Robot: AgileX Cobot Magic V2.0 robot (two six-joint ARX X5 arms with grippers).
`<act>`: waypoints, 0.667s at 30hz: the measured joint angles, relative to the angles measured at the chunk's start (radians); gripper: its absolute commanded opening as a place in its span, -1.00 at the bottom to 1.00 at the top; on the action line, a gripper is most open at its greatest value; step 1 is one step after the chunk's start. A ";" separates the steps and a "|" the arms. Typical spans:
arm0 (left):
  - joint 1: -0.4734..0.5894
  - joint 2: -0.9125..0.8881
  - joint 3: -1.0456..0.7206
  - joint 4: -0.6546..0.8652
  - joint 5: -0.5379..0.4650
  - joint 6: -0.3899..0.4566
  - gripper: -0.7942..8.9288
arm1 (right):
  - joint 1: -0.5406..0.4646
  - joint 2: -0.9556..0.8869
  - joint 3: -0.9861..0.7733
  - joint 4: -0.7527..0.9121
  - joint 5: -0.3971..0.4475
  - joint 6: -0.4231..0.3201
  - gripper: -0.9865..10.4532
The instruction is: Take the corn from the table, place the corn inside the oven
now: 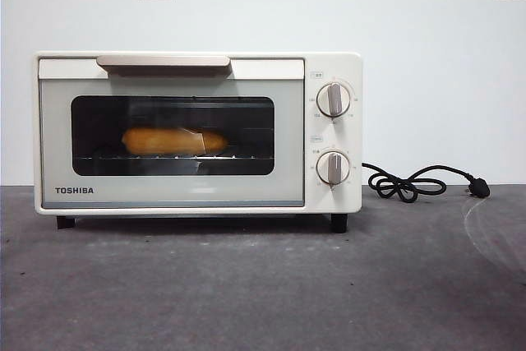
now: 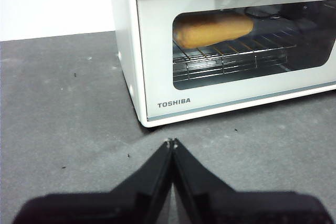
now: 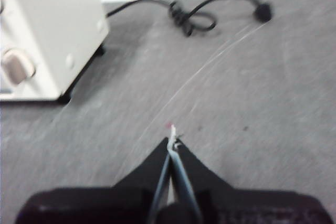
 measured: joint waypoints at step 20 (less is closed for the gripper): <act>0.000 0.000 0.000 0.000 0.000 0.000 -0.84 | 0.012 -0.058 0.000 -0.004 0.051 0.018 -0.83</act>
